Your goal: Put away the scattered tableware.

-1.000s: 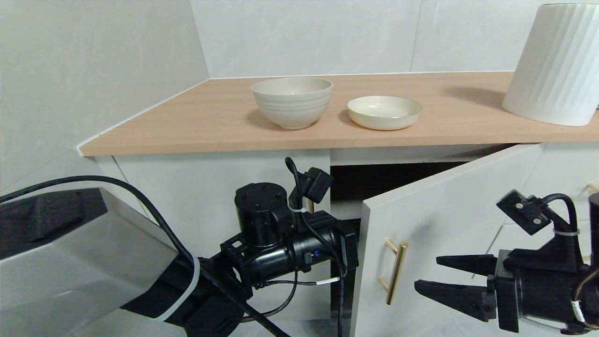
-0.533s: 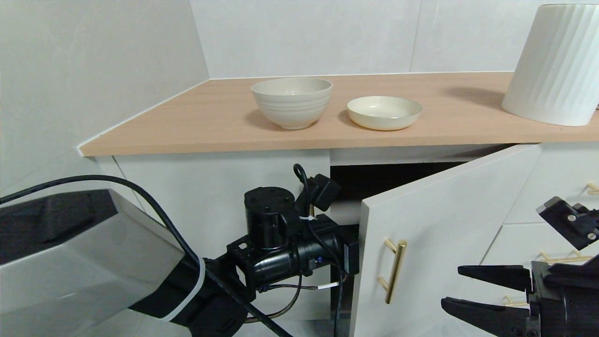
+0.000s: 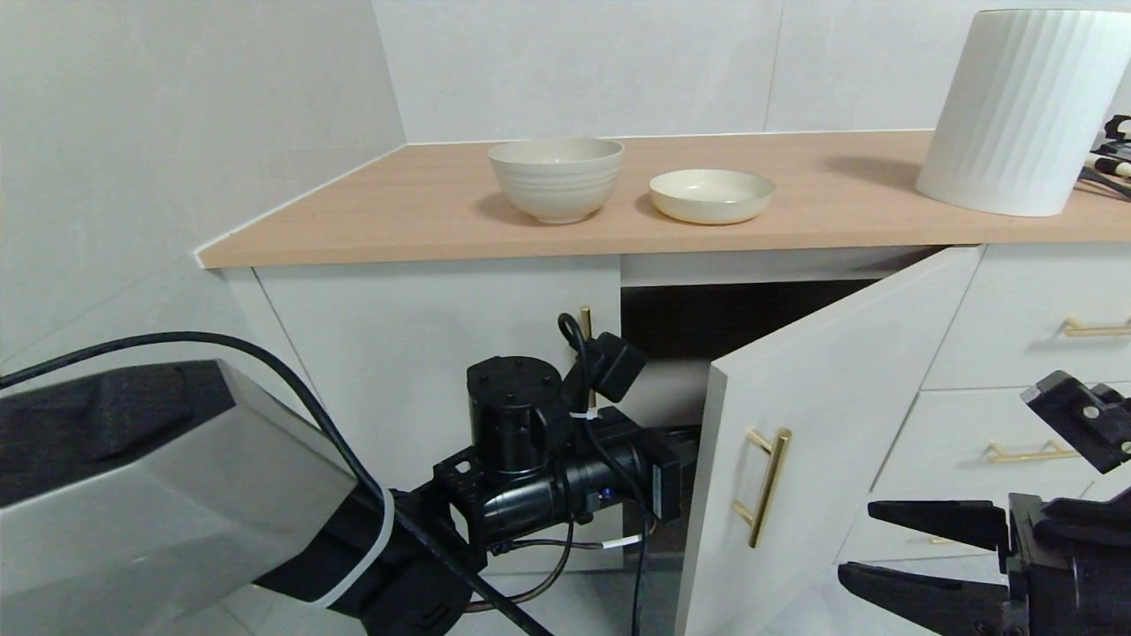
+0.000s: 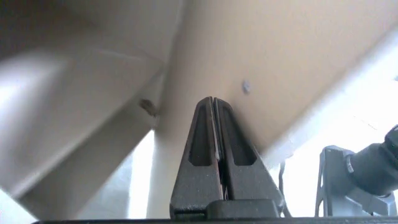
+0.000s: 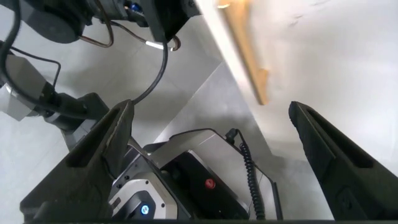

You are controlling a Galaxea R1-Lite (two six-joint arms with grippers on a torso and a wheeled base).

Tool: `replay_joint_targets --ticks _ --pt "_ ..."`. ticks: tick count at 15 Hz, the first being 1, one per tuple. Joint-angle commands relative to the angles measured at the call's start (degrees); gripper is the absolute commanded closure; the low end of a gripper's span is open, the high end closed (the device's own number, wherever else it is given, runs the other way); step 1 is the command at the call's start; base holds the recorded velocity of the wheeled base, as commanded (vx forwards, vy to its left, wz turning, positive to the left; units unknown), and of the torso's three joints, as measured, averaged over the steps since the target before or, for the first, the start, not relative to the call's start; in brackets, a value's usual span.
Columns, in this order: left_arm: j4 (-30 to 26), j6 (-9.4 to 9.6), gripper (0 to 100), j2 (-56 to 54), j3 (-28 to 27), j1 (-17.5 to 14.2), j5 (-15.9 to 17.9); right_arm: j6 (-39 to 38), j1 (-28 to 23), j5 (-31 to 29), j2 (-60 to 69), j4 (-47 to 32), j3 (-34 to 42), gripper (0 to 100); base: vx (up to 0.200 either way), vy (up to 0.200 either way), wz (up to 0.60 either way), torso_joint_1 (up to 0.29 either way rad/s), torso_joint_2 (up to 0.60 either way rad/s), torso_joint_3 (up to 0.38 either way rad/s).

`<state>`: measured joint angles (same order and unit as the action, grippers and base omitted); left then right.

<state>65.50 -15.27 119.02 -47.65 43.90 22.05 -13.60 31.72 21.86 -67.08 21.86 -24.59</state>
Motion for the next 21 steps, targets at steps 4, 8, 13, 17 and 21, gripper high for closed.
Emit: replay_joint_targets --ticks 4,8,13,17,21 --pt "0.0 -0.02 100 3.0 -3.9 0.1 -1.6 0.0 0.1 0.1 -0.2 0.0 0.0 0 0.0 0.0 0.0 0.0 0.0 0.0" --pt "-0.2 -0.11 100 3.0 -3.9 0.5 -1.7 0.0 0.1 0.1 -0.2 0.0 0.1 0 0.0 0.0 0.0 0.0 0.0 0.0" --pt "-0.2 -0.28 100 4.6 -5.6 0.4 -3.0 0.1 0.1 0.1 0.4 0.0 0.1 0 -0.12 0.0 0.0 0.003 0.0 0.001" --pt "-0.2 -0.37 100 7.0 -8.1 0.5 -3.1 0.9 0.1 0.1 0.7 0.0 0.1 0 0.0 0.0 0.0 0.0 0.0 0.0" --pt "-1.3 -0.37 100 7.0 -9.7 2.6 -9.8 0.9 0.2 0.2 1.0 0.0 0.1 0 0.0 0.0 0.0 0.0 0.0 0.0"
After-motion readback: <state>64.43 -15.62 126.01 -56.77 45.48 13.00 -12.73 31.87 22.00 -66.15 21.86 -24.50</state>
